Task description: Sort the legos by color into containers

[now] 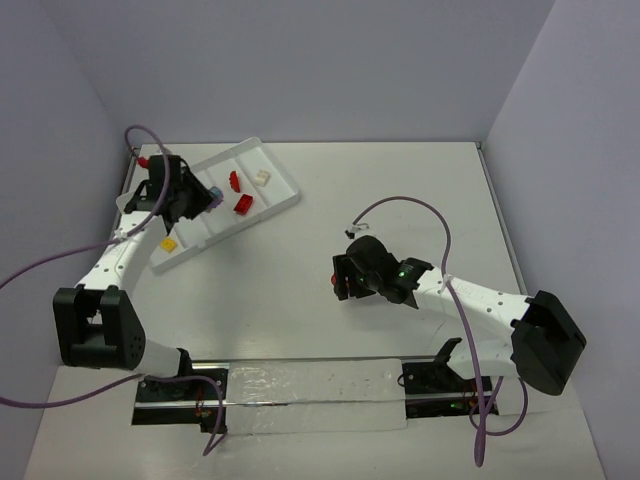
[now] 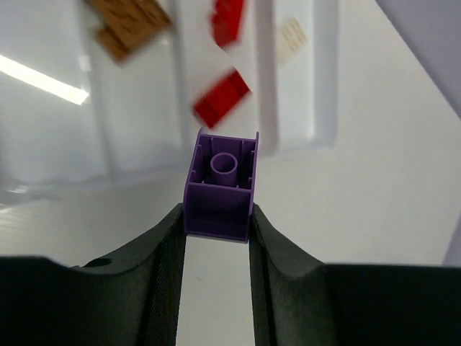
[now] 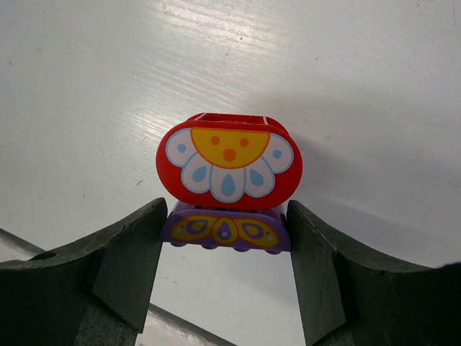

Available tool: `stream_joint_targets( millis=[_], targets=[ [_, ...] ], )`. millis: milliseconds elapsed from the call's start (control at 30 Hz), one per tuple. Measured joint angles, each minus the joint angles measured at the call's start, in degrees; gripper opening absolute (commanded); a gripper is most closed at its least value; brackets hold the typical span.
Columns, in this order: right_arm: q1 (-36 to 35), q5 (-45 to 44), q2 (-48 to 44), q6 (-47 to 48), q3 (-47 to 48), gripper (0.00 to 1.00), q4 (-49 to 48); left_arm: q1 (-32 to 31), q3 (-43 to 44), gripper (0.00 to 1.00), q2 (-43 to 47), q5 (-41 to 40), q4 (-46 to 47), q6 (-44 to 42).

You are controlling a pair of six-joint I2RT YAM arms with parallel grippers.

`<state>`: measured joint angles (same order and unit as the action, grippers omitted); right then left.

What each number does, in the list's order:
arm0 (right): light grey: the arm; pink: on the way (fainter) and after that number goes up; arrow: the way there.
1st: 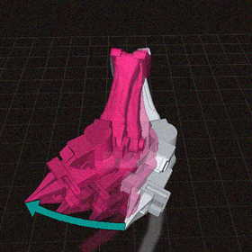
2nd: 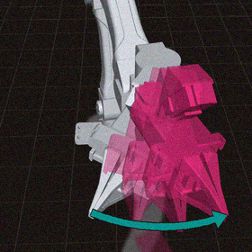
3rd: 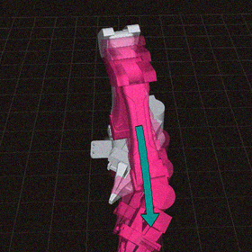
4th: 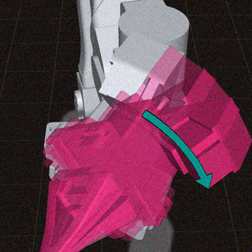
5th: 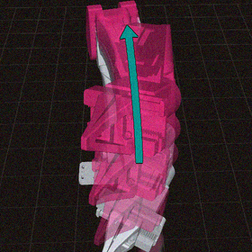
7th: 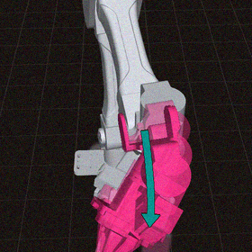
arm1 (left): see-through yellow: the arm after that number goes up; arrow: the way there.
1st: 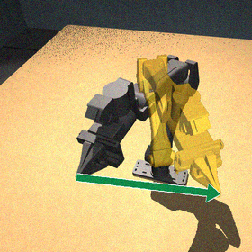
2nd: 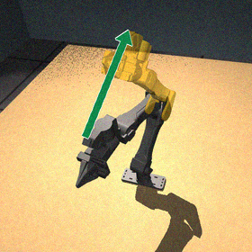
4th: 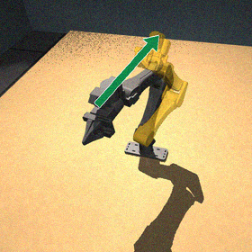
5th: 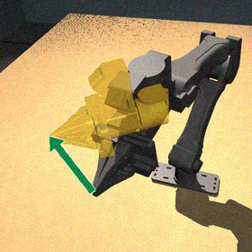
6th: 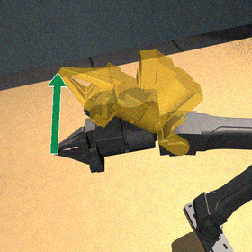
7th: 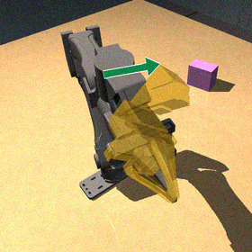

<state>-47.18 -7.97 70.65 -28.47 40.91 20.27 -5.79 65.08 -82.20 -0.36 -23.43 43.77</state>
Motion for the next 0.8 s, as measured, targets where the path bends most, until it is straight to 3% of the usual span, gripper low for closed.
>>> stream_joint_targets(
  millis=[333,467,500,533,600,700,800],
  targets=[
    [0.0,-0.5,0.1,0.0,0.2,0.29,0.4,10.9,6.4,0.00,-11.5,-4.7,-4.1,0.7],
    [0.0,-0.8,0.1,0.0,0.2,0.29,0.7,12.0,9.1,0.27,-16.0,-5.3,-4.8,0.8],
    [0.0,-0.9,0.1,0.0,0.2,0.29,0.8,12.0,9.5,0.37,-16.7,-5.5,-4.8,0.8],
    [0.0,-0.9,0.1,0.0,0.2,0.29,0.8,12.2,10.0,0.61,-17.3,-5.5,-4.9,0.8],
    [0.0,-0.9,0.1,0.0,0.2,0.29,0.8,12.3,10.8,0.80,-18.3,-5.7,-4.8,0.8],
    [0.0,-0.8,0.2,0.0,0.2,0.29,0.8,12.4,11.8,0.97,-19.2,-5.8,-5.0,0.6],
    [0.0,-0.8,0.7,0.1,0.4,0.29,0.8,12.3,12.2,0.99,-19.3,-5.6,-5.0,0.0]
  ],
)
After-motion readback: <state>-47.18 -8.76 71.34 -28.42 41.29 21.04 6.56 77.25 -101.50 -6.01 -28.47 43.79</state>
